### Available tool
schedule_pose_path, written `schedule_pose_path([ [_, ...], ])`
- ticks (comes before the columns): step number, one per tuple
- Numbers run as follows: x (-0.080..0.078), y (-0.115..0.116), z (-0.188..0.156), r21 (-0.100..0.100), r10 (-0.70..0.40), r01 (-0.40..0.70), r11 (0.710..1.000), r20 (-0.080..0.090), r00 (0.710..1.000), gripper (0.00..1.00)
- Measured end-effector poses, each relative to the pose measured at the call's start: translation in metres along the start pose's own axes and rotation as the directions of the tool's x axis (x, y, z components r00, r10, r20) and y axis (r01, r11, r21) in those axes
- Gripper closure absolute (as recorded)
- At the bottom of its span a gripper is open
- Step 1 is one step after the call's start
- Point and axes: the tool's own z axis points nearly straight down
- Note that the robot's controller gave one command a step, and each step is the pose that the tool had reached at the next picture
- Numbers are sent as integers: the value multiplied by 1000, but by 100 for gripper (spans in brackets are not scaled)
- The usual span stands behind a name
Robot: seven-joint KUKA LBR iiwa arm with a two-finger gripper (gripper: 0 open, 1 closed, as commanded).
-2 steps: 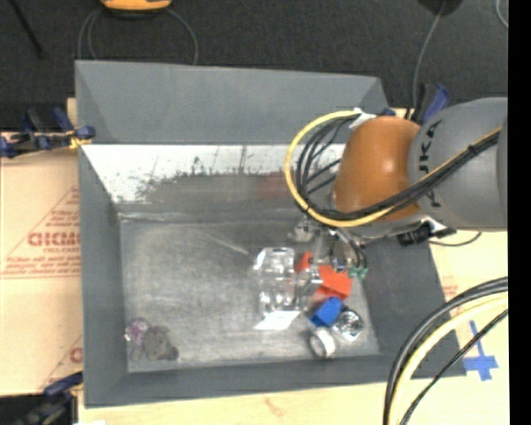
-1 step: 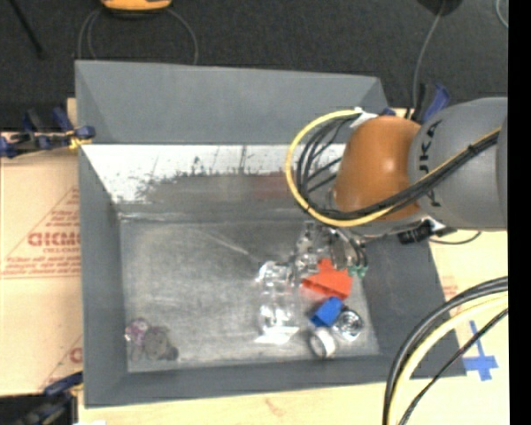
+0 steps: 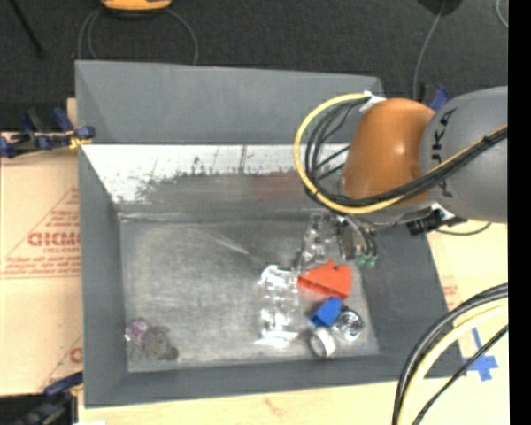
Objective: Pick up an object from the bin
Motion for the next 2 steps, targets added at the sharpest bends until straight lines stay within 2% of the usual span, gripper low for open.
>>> schedule_pose_path([
  [1,1,0,2,0,0,0,1000,-5,1000,0],
  [2,17,-43,50,-2,-208,208,978,7,978,0],
])
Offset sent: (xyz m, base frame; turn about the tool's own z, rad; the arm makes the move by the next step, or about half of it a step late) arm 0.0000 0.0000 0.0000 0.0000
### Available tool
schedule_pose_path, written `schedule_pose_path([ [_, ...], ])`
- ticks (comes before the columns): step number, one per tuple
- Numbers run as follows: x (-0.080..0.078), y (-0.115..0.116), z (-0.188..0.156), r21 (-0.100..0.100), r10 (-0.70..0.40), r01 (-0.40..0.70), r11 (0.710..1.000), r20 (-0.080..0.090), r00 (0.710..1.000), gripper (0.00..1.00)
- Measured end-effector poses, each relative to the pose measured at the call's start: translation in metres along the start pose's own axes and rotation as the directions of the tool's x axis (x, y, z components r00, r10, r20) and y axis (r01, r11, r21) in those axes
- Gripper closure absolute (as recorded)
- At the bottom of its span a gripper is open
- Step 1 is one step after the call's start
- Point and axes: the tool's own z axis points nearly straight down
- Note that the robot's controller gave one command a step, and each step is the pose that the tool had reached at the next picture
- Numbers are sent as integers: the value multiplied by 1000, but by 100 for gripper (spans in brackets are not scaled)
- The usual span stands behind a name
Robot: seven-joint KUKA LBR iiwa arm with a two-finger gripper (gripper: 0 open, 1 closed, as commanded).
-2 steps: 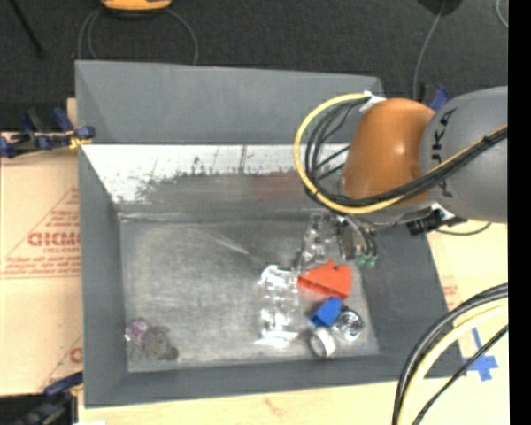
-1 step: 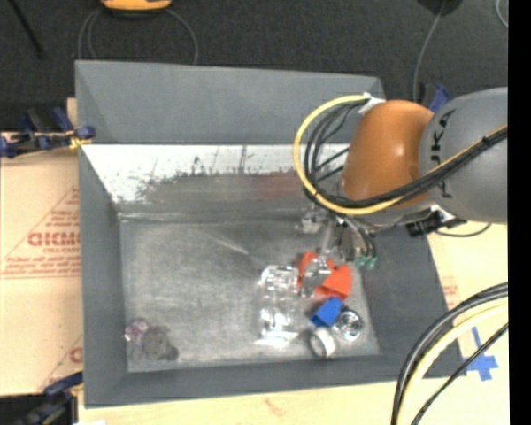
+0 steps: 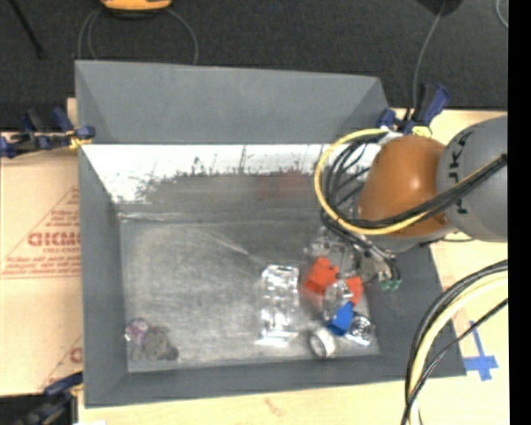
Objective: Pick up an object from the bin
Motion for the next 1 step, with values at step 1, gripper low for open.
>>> schedule_pose_path([
  [1,5,-2,7,1,3,-3,1000,-10,1000,100],
])
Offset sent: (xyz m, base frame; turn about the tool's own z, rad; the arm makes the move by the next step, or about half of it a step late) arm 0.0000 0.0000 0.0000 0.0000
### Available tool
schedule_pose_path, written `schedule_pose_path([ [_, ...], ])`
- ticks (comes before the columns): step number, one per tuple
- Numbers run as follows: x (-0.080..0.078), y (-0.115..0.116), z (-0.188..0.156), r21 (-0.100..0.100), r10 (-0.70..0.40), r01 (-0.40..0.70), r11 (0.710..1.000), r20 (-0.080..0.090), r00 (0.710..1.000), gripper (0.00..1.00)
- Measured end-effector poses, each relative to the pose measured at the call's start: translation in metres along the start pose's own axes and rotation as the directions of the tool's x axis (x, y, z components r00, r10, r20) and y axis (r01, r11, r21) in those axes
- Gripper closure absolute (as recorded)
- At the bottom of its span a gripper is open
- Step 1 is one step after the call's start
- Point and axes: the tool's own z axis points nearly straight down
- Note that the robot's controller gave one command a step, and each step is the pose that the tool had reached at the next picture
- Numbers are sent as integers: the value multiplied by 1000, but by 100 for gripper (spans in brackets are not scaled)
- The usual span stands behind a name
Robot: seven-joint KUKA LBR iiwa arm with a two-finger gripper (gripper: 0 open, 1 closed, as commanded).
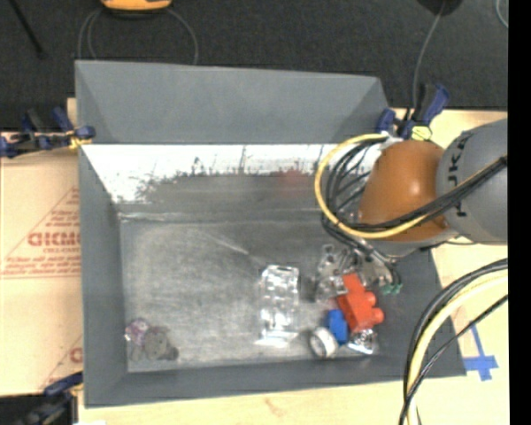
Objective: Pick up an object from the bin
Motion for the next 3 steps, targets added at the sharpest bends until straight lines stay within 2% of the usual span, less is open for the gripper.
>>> schedule_pose_path([
  [1,0,0,0,0,1,-1,1000,0,1000,0],
  [2,20,71,3,-1,58,-58,998,-2,998,0],
  [3,60,-21,4,4,53,-54,999,41,998,0],
])
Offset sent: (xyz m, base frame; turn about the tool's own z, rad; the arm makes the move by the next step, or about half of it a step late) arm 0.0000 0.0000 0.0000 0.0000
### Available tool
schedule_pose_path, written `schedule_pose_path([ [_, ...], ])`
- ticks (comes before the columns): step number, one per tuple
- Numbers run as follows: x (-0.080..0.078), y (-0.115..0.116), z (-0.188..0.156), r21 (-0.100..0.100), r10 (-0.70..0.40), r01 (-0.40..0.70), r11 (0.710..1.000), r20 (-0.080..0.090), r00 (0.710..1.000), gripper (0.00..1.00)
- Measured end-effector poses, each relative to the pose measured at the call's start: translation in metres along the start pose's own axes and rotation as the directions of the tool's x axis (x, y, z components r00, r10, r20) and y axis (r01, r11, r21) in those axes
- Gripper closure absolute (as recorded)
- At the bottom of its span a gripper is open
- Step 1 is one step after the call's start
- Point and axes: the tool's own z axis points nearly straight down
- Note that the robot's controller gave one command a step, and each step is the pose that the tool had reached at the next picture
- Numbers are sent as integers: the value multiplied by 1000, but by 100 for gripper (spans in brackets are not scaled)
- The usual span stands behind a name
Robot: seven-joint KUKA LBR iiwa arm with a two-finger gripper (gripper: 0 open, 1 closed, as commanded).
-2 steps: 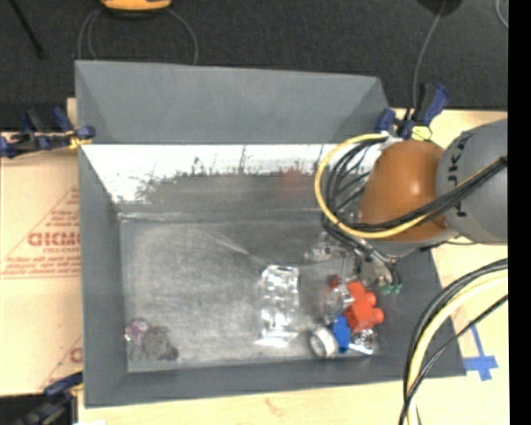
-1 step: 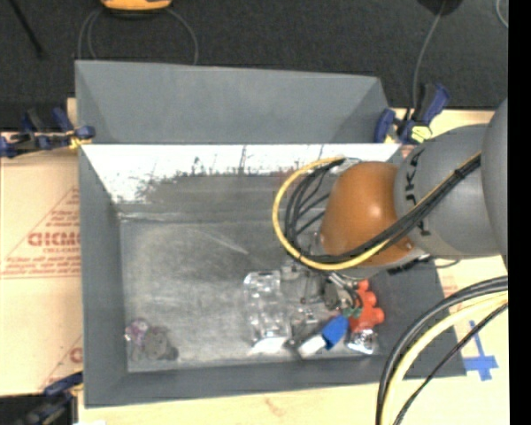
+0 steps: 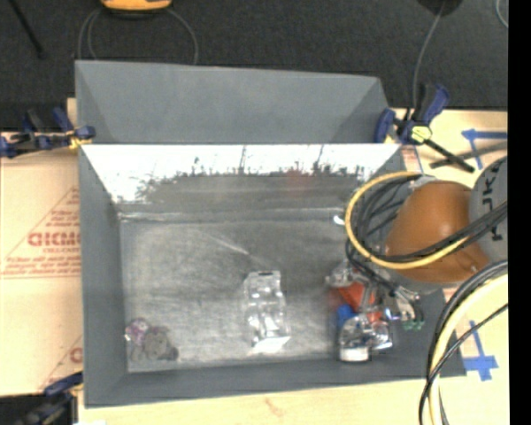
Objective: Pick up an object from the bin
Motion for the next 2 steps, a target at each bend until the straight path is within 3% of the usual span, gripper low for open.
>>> schedule_pose_path([
  [1,-7,-41,2,-20,-295,295,955,-10,955,0],
  [2,-2,-45,3,-19,-298,298,954,-26,954,100],
])
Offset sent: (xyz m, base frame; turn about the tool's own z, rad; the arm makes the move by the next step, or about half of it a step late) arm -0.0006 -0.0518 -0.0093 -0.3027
